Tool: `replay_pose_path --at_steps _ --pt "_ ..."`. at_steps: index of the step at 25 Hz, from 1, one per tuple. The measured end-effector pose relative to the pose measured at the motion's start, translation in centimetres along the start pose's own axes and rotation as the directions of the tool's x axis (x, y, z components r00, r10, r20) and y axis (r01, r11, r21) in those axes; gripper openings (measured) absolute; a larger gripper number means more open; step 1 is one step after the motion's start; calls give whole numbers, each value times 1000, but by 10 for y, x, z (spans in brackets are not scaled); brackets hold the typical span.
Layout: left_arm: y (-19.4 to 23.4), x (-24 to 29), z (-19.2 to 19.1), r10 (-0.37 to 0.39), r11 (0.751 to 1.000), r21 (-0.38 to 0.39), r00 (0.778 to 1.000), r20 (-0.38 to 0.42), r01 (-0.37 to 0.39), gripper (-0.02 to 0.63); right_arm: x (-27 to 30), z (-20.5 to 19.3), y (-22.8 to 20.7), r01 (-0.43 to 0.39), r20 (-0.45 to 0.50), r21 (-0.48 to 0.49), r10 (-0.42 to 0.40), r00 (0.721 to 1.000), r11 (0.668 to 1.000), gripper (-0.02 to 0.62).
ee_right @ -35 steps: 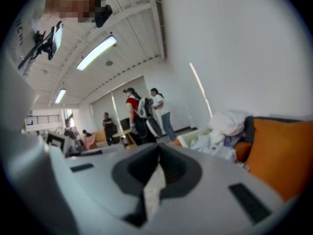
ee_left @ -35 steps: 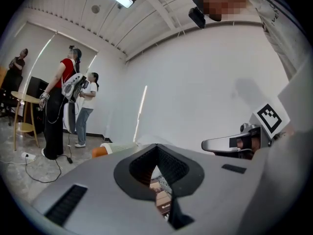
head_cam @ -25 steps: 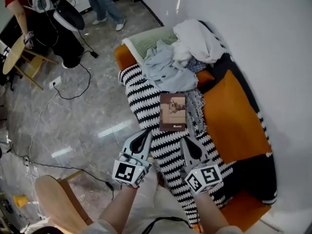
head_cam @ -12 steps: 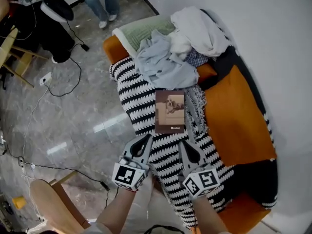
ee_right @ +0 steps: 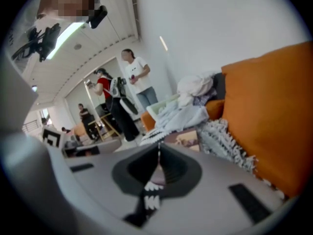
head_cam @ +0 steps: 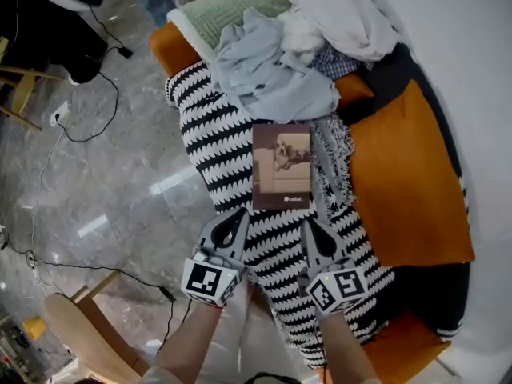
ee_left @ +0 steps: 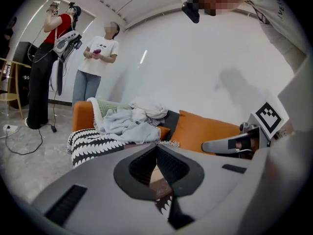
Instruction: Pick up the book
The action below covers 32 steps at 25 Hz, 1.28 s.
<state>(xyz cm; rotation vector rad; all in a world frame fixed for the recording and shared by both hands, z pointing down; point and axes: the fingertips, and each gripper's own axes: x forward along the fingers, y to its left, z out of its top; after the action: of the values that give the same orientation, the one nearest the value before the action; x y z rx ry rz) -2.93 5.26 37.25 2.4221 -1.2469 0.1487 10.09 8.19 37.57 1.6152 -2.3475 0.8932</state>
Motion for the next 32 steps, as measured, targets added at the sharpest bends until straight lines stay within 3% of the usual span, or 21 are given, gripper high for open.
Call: replay_pose_path --at_steps 7,12,17,20,25,32 --pt "17 8 -43 18 1000 -21 999 -30 -18 25 16 -40 -28 44 -25 25 -43 999 999 14" --pt "21 30 -59 22 999 -38 999 -45 -24 25 33 -52 -55 8 -72 64 -3 997 998 15" --pt "29 43 -83 -14 998 -57 997 -76 9 25 50 -65 -78 27 -114 52 -21 993 998 22" --pt "35 43 -101 -13 994 -105 995 -98 2 25 57 -78 -91 29 -143 108 -13 990 994 87" --pt "42 41 -118 -2 993 -121 991 -131 -14 25 71 -103 -101 13 -210 169 23 977 986 145" --pt "46 52 -128 -16 990 -138 988 -151 -5 26 90 -108 -106 -56 -221 328 134 966 943 178"
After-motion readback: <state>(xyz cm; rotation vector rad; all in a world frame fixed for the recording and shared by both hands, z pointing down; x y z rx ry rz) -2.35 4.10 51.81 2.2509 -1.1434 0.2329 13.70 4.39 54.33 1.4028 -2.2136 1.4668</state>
